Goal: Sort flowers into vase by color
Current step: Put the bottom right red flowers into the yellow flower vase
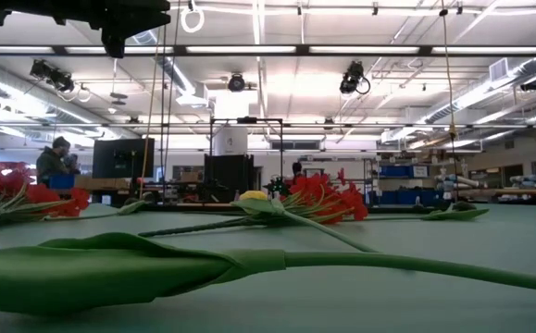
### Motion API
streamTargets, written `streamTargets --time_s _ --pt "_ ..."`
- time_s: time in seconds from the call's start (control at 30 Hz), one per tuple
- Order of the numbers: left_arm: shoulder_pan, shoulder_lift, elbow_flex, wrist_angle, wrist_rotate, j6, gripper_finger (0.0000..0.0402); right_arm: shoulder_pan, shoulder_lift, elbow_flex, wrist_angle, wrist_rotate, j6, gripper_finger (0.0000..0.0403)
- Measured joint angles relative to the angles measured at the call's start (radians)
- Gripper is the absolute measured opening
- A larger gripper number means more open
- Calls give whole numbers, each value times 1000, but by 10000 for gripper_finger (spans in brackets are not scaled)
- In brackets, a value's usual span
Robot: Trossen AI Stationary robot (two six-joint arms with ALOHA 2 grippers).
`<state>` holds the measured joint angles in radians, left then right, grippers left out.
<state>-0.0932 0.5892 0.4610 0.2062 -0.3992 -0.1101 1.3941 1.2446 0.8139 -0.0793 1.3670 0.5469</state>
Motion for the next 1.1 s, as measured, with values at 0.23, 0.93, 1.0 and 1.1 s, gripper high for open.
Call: streamTargets --time_s 0.23,0.93,1.0,1.1 --pt "0 0 0 0 0 0 126 0 5 0 -91 -13 100 7" --pt "0 0 0 0 0 0 126 -71 73 -2 -342 -290 842 121" --pt "0 0 0 0 0 0 126 -71 47 0 -338 -330 873 137" --pt "0 0 0 0 0 0 126 -71 -5 0 -338 -425 903 150"
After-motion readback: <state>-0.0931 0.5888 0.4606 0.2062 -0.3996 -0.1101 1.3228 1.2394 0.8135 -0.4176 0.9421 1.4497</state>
